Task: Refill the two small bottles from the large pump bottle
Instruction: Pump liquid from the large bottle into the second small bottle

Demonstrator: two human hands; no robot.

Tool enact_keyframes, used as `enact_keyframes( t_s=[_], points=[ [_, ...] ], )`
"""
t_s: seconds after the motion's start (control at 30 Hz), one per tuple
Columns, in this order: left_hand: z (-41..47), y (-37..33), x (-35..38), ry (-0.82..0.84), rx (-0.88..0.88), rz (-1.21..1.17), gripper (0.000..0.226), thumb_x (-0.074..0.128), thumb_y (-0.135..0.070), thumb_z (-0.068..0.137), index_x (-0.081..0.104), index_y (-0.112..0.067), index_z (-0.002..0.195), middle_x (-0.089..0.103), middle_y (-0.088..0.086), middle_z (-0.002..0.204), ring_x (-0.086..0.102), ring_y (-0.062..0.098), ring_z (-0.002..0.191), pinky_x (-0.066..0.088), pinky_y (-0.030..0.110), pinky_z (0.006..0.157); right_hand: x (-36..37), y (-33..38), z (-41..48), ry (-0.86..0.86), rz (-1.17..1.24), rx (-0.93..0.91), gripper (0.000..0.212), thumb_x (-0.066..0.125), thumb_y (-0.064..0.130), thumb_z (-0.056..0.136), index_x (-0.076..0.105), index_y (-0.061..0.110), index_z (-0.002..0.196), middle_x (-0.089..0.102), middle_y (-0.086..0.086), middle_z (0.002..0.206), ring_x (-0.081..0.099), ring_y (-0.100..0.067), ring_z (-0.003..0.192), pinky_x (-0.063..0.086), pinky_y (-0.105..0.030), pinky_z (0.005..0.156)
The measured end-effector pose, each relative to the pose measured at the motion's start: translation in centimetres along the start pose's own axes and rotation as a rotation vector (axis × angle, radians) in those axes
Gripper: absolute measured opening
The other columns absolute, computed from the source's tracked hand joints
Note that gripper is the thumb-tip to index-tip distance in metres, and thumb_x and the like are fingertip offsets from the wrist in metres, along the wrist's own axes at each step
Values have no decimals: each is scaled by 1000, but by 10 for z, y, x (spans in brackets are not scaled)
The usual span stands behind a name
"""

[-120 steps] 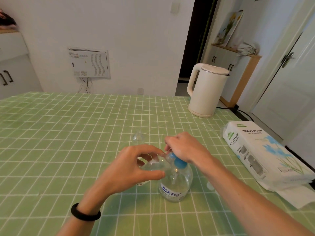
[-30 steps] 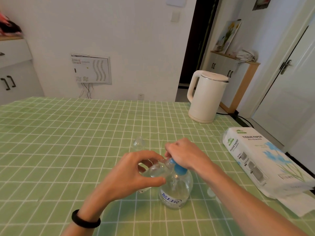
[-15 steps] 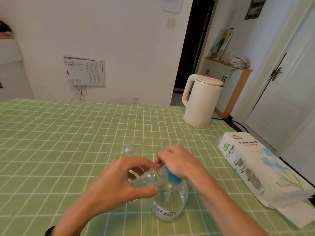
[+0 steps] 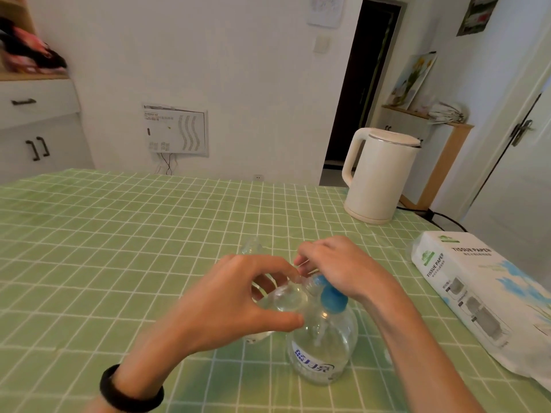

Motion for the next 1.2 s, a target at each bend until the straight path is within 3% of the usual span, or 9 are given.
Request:
enact_keyframes(
  t_s=[0.1, 0.27, 0.47, 0.57, 0.63, 0.7, 0.83, 0.93, 1.2],
  points=[
    [0, 0, 0, 8, 2, 32, 45, 82, -59, 70, 74, -46, 113, 76, -24, 102, 71, 0, 95, 61, 26, 82, 3, -2, 1, -3, 29, -11, 33, 54, 31, 105, 82, 18, 99, 77, 14, 86, 71, -9, 95, 45, -23, 75],
    [1, -1, 2, 28, -20, 58, 40, 86, -51, 74, 74, -44, 112, 76, -23, 102, 72, 0, 95, 61, 27, 83, 5, -3, 2, 20, 59, -18, 34, 53, 32, 105, 83, 16, 99, 78, 11, 88, 71, -9, 95, 44, -22, 74],
    [2, -4, 4, 40, -31, 21, 34, 89, -45, 77, 74, -40, 108, 78, -16, 101, 74, 5, 93, 61, 32, 86, -1, -4, 1, 34, 101, -54, 43, 56, 37, 102, 78, -1, 104, 82, 3, 86, 76, -28, 104, 55, -34, 88],
    [2, -4, 3, 42, -21, 15, 36, 87, -48, 77, 74, -40, 109, 78, -17, 103, 74, 5, 96, 61, 31, 86, -2, -3, 2, 1, 79, -88, 49, 54, 38, 102, 70, -7, 111, 78, -20, 111, 70, -42, 114, 56, -54, 101],
    [1, -4, 3, 40, -16, 15, 38, 86, -51, 76, 74, -41, 110, 78, -18, 104, 74, 4, 97, 61, 32, 86, -1, -3, 2, -9, 65, -87, 49, 53, 37, 102, 70, -8, 112, 74, -25, 116, 68, -44, 116, 54, -58, 104],
    [1, -3, 3, 33, -13, 16, 39, 84, -53, 75, 74, -42, 110, 78, -19, 104, 73, 4, 98, 60, 31, 86, 0, -4, 4, -12, 63, -69, 47, 54, 35, 102, 71, -7, 113, 78, -20, 109, 72, -38, 109, 55, -55, 101],
    [1, -3, 3, 53, -13, 55, 36, 84, -52, 75, 74, -44, 109, 78, -21, 101, 73, 2, 95, 60, 31, 85, 5, -4, 4, 21, 67, -24, 36, 57, 28, 101, 79, -1, 106, 80, 10, 81, 76, -26, 100, 57, -44, 93],
    [1, -5, 3, 51, -21, 53, 37, 84, -52, 74, 75, -43, 108, 77, -22, 101, 73, 1, 96, 60, 30, 83, 5, -2, 0, 7, 79, -31, 37, 57, 28, 101, 79, -2, 105, 79, 12, 78, 76, -30, 102, 58, -44, 94],
    [0, -4, 3, 42, -14, 21, 37, 84, -52, 74, 75, -41, 108, 78, -18, 104, 72, 2, 99, 59, 27, 75, 0, 1, -5, -99, 55, -84, 46, 56, 36, 101, 74, -4, 111, 77, -21, 112, 72, -41, 111, 58, -58, 101]
  ],
)
Point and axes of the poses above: each hand's wrist, its own z-axis towards the middle knuckle, its own x-axis out of the palm, y = z × x, the point moved 1 cm from there along z, towards the middle knuckle
